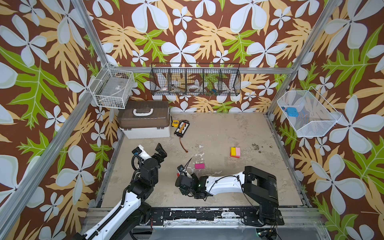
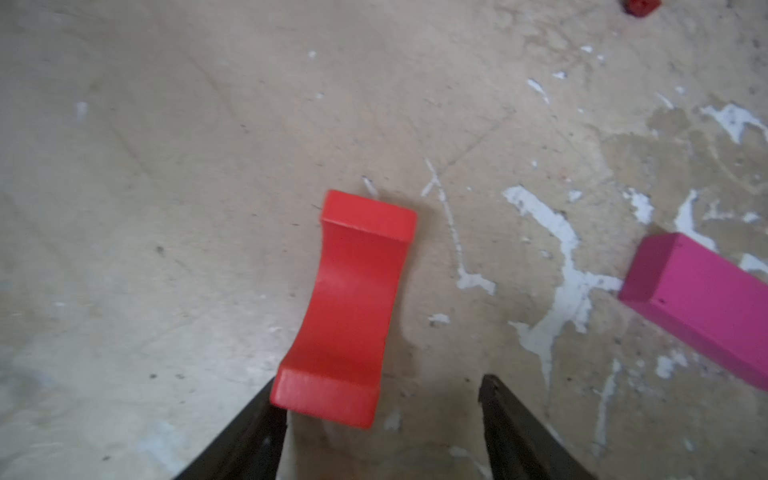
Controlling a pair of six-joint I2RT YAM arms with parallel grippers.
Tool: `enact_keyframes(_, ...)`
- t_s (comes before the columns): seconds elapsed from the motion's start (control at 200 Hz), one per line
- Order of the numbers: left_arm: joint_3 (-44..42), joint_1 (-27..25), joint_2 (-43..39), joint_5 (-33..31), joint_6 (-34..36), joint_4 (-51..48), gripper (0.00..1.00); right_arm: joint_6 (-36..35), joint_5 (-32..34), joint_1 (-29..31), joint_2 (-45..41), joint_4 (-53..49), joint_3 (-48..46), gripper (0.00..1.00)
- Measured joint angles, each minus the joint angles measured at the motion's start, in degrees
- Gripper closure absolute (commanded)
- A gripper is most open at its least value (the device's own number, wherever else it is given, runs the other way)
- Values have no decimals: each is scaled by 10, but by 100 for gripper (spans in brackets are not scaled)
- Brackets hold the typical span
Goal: Build the wood block tower
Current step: 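Move the right gripper over the red arch block and lower it, then close the right gripper on the red arch block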
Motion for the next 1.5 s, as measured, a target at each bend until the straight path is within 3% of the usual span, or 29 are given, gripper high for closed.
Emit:
enact_keyframes(0.44, 4, 0, 6, 12, -2, -6, 0, 13, -2, -39, -10, 6, -8, 29)
enact_keyframes(0.58, 4, 0, -3, 12, -2, -4, 0, 18, -3, -54, -10, 6, -1, 45)
enact_keyframes(0.686, 4, 0, -4, 14, -2, -4, 0, 28, -6, -67, -10, 6, -4, 49)
enact_keyframes(1.216, 2, 0, -20, 15, -2, -9, 0, 27, -10, -68, -2, -9, 49, 51)
enact_keyframes(1.321, 1, 0, -18, 16, -2, -9, 0, 23, -8, -71, 15, -12, 67, 61)
enact_keyframes(1.501, 3, 0, -23, 14, -2, -14, 0, 23, -7, -77, 31, -28, 85, 67)
